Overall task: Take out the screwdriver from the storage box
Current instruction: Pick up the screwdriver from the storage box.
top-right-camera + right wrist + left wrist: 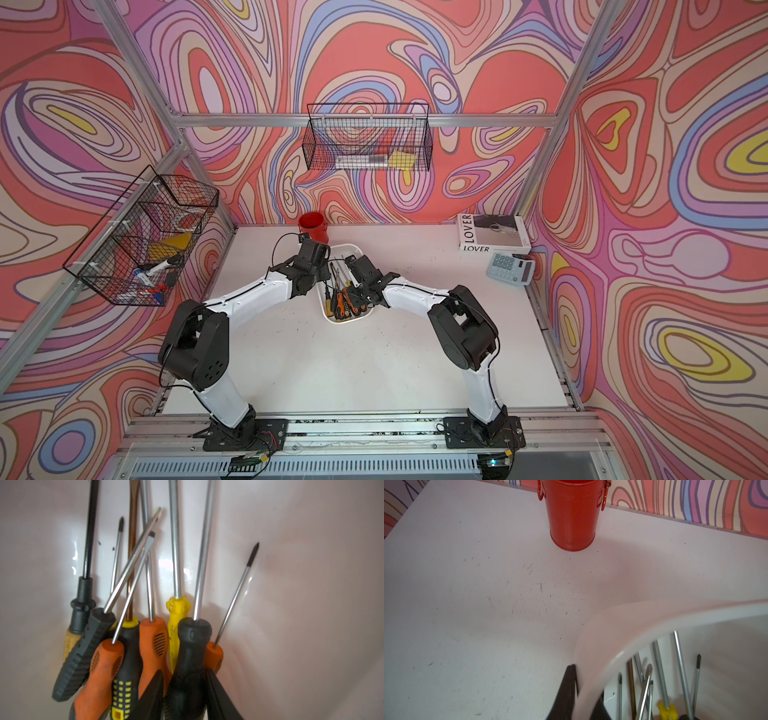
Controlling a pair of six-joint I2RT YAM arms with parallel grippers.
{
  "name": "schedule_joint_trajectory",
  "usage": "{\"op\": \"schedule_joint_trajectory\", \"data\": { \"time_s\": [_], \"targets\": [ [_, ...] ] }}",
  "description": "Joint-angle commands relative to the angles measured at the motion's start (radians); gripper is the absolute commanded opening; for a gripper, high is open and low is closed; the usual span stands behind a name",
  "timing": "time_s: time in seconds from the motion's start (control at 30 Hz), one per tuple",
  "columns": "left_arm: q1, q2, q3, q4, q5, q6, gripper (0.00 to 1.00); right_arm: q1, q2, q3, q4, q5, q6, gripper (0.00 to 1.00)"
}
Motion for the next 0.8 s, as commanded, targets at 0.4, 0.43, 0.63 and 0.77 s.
{"op": "schedule_joint_trajectory", "data": {
  "time_s": [0.4, 0.43, 0.63, 0.77],
  "targets": [
    [0.003, -0.025, 0.006, 0.022, -0.029, 0.01, 0.0, -0.002, -0.06, -0.001, -0.019, 0.062, 0.041, 0.0],
    [0.003, -0.024, 0.006, 0.023, -0.029, 0.011, 0.0, -0.002, -0.073, -0.001, -0.016, 0.065, 0.041, 0.0],
    [0.003, -0.011, 0.015, 0.022, -0.025, 0.013, 0.0, -0.003, -0.145, 0.012, -0.018, 0.087, 0.034, 0.0],
    [0.004, -0.008, 0.014, 0.022, -0.024, 0.01, 0.0, -0.004, -0.187, 0.032, -0.08, 0.112, 0.031, 0.0]
  ]
}}
